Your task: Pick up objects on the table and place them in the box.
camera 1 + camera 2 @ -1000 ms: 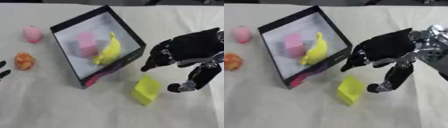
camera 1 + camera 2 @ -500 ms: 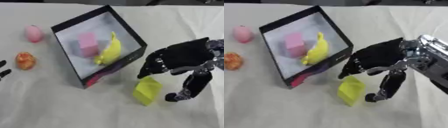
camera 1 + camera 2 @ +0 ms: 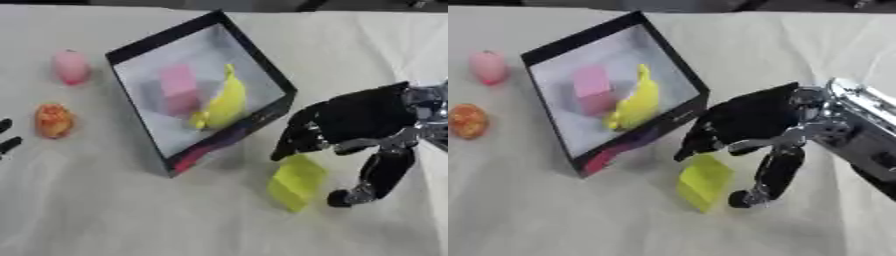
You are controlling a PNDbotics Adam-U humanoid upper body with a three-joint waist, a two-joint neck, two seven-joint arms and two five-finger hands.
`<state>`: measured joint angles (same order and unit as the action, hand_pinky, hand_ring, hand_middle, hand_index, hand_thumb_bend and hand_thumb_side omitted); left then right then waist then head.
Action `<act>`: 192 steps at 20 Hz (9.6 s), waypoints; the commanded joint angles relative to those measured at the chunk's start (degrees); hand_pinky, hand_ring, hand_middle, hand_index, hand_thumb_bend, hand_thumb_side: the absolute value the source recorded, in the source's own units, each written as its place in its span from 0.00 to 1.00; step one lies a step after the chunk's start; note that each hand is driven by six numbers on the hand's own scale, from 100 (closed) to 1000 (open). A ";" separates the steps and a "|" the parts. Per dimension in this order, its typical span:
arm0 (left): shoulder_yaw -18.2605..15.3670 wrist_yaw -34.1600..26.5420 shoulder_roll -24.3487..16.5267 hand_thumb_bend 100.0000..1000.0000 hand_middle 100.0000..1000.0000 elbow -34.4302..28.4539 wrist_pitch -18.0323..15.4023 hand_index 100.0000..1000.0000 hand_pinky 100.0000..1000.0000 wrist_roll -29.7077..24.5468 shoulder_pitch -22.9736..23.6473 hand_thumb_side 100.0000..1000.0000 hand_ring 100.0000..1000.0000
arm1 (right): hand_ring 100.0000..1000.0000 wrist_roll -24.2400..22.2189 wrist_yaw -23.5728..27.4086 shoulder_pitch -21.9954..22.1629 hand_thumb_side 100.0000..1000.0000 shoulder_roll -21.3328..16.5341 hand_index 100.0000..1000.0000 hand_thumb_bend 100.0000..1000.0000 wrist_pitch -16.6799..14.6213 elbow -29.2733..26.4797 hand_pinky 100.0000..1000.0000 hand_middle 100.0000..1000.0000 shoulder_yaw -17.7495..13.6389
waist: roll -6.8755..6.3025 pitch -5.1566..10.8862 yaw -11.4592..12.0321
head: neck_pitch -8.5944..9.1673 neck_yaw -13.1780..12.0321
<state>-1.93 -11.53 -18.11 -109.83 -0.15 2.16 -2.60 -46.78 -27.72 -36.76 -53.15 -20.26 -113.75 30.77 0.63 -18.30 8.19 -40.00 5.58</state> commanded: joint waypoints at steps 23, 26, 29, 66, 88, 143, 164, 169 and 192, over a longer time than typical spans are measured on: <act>-0.25 0.44 0.42 0.17 0.96 -1.22 0.49 0.94 0.85 -0.10 -0.98 1.00 0.92 | 0.83 1.40 -6.72 0.72 0.17 3.91 0.89 0.34 0.53 7.64 0.90 0.76 1.97 | -0.16 -1.60 1.16 | 2.36 1.21; -0.25 0.46 0.46 0.17 0.96 -1.27 0.49 0.94 0.85 -0.12 -1.01 1.00 0.91 | 0.77 2.43 -6.91 0.78 0.04 4.41 0.83 0.29 0.39 9.24 0.87 0.68 2.26 | -0.21 -1.77 1.25 | 2.37 1.34; -0.27 0.47 0.47 0.16 0.96 -1.26 0.52 0.94 0.85 -0.14 -1.03 1.00 0.91 | 0.71 4.01 -5.64 0.72 0.05 4.49 0.75 0.22 0.75 9.21 0.84 0.58 2.20 | -0.19 -1.82 1.21 | 2.22 1.34; -1.41 -0.74 -3.38 0.15 0.96 -3.98 -1.28 0.94 0.86 1.06 -0.03 1.00 0.91 | 0.53 17.53 -8.04 -32.81 0.16 16.28 0.52 0.02 12.51 37.13 0.75 0.39 -8.72 | 1.94 1.06 4.59 | 2.99 3.24; -1.08 -0.05 -3.33 0.15 0.96 -4.10 -0.70 0.94 0.86 0.43 -1.63 1.00 0.90 | 0.65 26.00 -29.72 -36.21 0.36 28.61 0.69 0.24 1.14 61.72 0.81 0.52 -12.24 | 3.80 -1.40 5.91 | 5.04 5.25; -4.10 -0.37 -2.06 0.14 0.97 -4.76 -3.23 0.95 0.86 3.48 1.05 1.00 0.90 | 0.75 52.18 46.33 15.98 0.51 8.48 0.88 0.00 13.98 -0.84 0.90 0.74 -39.20 | -1.43 0.66 -2.41 | 2.84 -4.52; -5.19 11.47 -33.11 0.17 0.89 -4.77 2.00 0.90 0.83 4.19 -0.11 0.76 0.85 | 0.69 57.13 45.76 26.28 0.53 15.77 0.83 0.00 13.68 -0.84 0.90 0.65 -41.41 | -2.92 1.41 -2.81 | 2.35 -4.29; -3.11 16.44 -42.49 0.27 0.92 -3.50 4.29 0.91 0.86 -9.62 -0.81 0.69 0.87 | 0.68 57.01 45.40 26.95 0.53 15.58 0.83 0.00 14.50 -0.84 0.90 0.65 -41.62 | -3.06 1.80 -2.57 | 2.11 -3.95; 7.26 29.79 -50.27 0.29 0.77 12.12 4.45 0.80 0.71 -29.80 -11.45 0.00 0.72 | 0.66 56.68 45.75 26.13 0.54 15.59 0.82 0.00 16.46 -0.84 0.89 0.64 -41.23 | -2.80 1.57 -3.58 | 2.80 -6.09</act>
<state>5.87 17.78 -66.98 -97.83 3.92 -26.55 -13.31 9.99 17.94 -10.31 -36.20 -3.85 -113.39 -9.98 -1.95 -18.83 4.59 -37.69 -0.30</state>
